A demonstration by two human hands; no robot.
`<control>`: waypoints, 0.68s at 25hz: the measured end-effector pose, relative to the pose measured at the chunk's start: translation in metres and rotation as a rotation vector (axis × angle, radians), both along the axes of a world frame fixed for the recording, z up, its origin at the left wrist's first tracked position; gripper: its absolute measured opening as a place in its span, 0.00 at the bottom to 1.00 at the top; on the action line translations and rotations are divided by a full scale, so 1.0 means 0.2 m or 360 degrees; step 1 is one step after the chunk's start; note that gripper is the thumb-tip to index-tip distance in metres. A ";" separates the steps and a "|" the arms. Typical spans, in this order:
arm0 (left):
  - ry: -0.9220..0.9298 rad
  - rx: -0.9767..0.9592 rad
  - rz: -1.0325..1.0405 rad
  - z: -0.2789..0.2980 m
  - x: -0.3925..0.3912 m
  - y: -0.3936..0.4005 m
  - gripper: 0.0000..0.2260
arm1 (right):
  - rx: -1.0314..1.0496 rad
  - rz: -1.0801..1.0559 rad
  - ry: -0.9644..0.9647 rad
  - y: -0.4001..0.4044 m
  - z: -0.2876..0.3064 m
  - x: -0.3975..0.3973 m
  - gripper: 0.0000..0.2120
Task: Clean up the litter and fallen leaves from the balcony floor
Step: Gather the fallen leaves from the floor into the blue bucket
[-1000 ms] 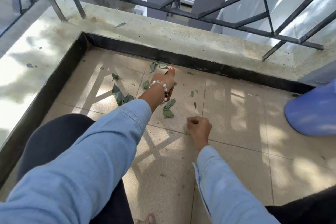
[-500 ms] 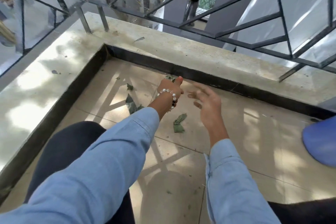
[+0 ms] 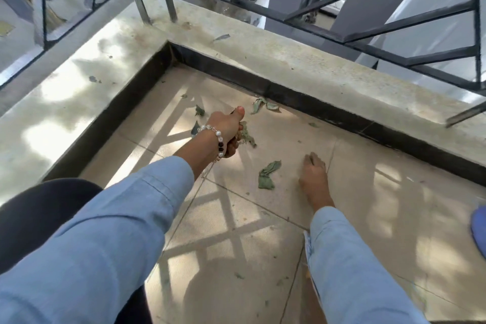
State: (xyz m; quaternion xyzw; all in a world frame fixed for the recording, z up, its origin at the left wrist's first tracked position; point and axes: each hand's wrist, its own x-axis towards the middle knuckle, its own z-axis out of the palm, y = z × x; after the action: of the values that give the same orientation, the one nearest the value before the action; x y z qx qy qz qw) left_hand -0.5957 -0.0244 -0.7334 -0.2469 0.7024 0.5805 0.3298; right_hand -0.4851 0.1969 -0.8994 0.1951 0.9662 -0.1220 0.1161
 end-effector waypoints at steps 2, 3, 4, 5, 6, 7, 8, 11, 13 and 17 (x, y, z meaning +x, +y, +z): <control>-0.0009 -0.0013 -0.0015 0.00 0.00 -0.02 0.20 | 0.0071 -0.0171 0.0122 -0.14 0.00 0.08 0.25; -0.0008 -0.0011 -0.0027 0.01 0.00 -0.01 0.20 | 0.0126 -0.0231 0.0155 -0.20 0.01 0.11 0.23; 0.0000 -0.0004 -0.0040 0.01 0.01 0.00 0.20 | 0.0154 -0.0253 0.0190 -0.23 0.01 0.12 0.20; 0.0009 0.0001 -0.0058 0.01 0.01 0.01 0.21 | 0.0159 -0.0255 0.0173 -0.24 0.02 0.12 0.17; 0.0021 -0.0002 -0.0079 0.00 0.02 0.02 0.21 | 0.0116 -0.0264 0.0175 -0.24 0.04 0.11 0.15; 0.0031 -0.0013 -0.0101 0.00 0.02 0.02 0.21 | 0.0034 -0.0296 0.0173 -0.22 0.05 0.10 0.14; 0.0034 -0.0023 -0.0117 -0.01 0.02 0.02 0.20 | -0.0115 -0.0388 0.0265 -0.21 0.07 0.08 0.13; -0.0007 -0.0048 -0.0101 -0.04 0.01 -0.02 0.20 | -0.0634 -0.0687 0.0629 -0.29 0.15 -0.01 0.10; -0.0020 -0.0068 -0.0091 -0.06 0.01 -0.03 0.20 | -0.0561 -0.0329 0.0488 -0.41 0.11 -0.07 0.14; -0.0005 -0.0066 -0.0129 -0.06 0.02 -0.02 0.20 | -0.0014 0.0328 0.0177 -0.61 -0.03 0.06 0.15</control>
State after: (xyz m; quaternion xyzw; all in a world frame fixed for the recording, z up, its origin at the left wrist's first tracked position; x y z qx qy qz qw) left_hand -0.5921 -0.0290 -0.7454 -0.2260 0.7231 0.5516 0.3490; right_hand -0.4739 0.0751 -0.9047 0.0871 0.9856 -0.1243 0.0751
